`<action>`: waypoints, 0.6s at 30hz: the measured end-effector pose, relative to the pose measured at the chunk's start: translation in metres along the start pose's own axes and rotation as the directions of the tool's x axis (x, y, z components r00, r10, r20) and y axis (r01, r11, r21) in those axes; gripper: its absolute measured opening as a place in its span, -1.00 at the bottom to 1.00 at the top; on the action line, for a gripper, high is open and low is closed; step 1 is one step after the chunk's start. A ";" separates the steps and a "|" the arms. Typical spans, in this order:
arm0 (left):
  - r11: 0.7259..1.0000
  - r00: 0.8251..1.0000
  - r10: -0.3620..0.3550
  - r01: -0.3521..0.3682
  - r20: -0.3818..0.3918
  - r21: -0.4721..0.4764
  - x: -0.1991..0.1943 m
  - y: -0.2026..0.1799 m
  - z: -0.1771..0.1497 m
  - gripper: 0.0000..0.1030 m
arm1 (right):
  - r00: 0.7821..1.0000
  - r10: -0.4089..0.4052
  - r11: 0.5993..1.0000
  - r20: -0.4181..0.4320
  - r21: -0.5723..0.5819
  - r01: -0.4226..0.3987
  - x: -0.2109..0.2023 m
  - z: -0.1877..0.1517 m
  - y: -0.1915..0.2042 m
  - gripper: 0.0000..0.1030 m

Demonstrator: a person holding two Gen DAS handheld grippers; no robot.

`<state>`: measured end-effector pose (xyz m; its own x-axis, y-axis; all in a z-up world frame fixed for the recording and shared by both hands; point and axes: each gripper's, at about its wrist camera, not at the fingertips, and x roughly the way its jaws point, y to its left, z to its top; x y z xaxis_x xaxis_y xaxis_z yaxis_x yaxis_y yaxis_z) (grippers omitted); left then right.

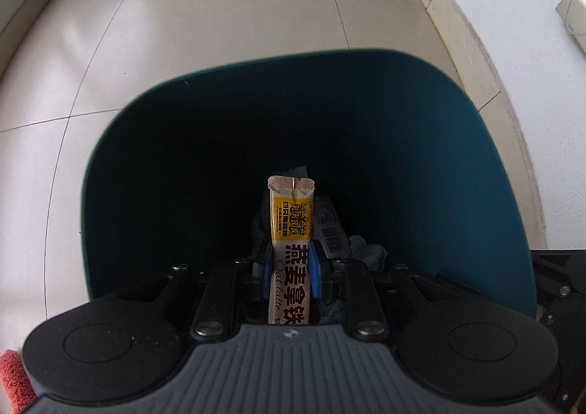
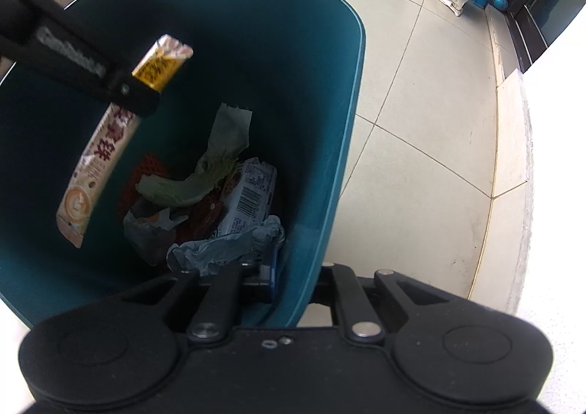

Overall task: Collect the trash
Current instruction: 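Carry the snack wrapper into the wastebasket with the left gripper and release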

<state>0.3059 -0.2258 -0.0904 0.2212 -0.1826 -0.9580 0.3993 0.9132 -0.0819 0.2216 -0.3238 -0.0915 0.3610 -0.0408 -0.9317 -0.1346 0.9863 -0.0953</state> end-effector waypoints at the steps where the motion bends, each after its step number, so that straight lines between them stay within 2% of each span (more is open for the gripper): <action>1: 1.000 1.000 0.006 -0.006 -0.020 0.009 0.007 -0.003 0.001 -0.62 | 1.000 0.000 1.000 0.000 -0.001 0.000 0.000 0.001 0.001 -0.81; 8: 1.000 0.987 0.023 -0.021 -0.157 0.012 0.044 -0.012 0.003 -0.60 | 1.000 0.001 1.000 0.001 -0.002 -0.001 -0.002 0.001 0.000 -0.81; 10: 1.000 0.986 0.022 -0.021 -0.163 0.007 0.049 -0.011 0.004 -0.60 | 1.000 0.002 1.000 0.002 -0.002 -0.002 -0.003 -0.001 -0.002 -0.81; 13: 1.000 0.983 -0.017 0.016 -0.180 -0.003 0.053 -0.007 0.001 -0.59 | 1.000 0.002 1.000 0.002 0.000 -0.002 -0.003 -0.001 -0.002 -0.81; 15: 1.000 0.988 -0.011 0.013 -0.154 0.014 0.052 -0.008 0.003 -0.58 | 1.000 0.003 1.000 0.003 0.001 -0.003 -0.004 -0.001 -0.003 -0.81; 16: 1.000 0.991 -0.018 0.020 -0.135 0.019 0.050 -0.008 0.001 -0.50 | 1.000 0.003 1.000 0.003 0.002 -0.003 -0.004 -0.001 -0.002 -0.81; 18: 1.000 0.994 -0.030 0.031 -0.109 0.003 0.045 -0.008 -0.001 -0.20 | 1.000 0.004 1.000 0.003 0.003 -0.004 -0.005 -0.001 -0.003 -0.81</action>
<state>0.3118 -0.2408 -0.1331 0.1106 -0.1693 -0.9793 0.4082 0.9062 -0.1106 0.2191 -0.3267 -0.0872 0.3631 -0.0367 -0.9310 -0.1327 0.9870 -0.0907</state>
